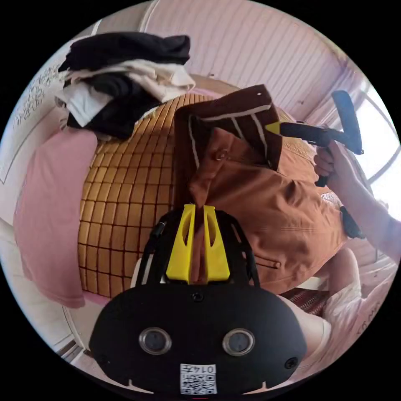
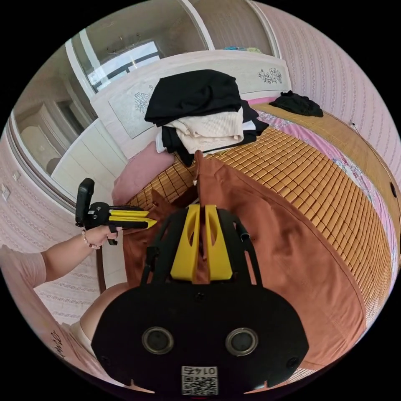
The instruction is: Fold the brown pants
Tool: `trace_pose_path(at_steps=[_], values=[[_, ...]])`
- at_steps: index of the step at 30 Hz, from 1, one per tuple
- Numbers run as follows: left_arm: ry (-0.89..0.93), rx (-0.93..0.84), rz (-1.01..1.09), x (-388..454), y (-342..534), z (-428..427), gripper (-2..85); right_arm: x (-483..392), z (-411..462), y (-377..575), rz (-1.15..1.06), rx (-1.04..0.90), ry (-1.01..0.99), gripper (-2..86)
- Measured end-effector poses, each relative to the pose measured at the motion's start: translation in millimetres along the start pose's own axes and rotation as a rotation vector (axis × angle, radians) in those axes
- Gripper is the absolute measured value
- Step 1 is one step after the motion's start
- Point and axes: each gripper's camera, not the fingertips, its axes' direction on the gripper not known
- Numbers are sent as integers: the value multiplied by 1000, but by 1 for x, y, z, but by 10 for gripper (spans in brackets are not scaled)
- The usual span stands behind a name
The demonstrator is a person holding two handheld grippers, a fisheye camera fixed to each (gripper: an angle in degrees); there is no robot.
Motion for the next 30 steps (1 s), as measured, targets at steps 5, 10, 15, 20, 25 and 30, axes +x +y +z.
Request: trace_pose_path(at_steps=[5, 10, 15, 20, 25, 30], values=[[9, 36, -79, -11, 1, -12, 41, -32, 27, -1, -138, -103, 76, 19], [-6, 53, -85, -15, 5, -18, 49, -71, 53, 0, -357, -318, 83, 45], [-83, 148, -57, -13, 22, -51, 46, -68, 16, -6, -308, -206, 112, 5], [-121, 32, -7, 1, 31, -31, 18, -63, 30, -16, -256, -316, 188, -4], [-92, 70, -57, -11, 39, -33, -5, -52, -18, -24, -225, -304, 158, -4], [-81, 169, -101, -12, 75, -84, 33, -13, -180, 43, -87, 16, 51, -2]])
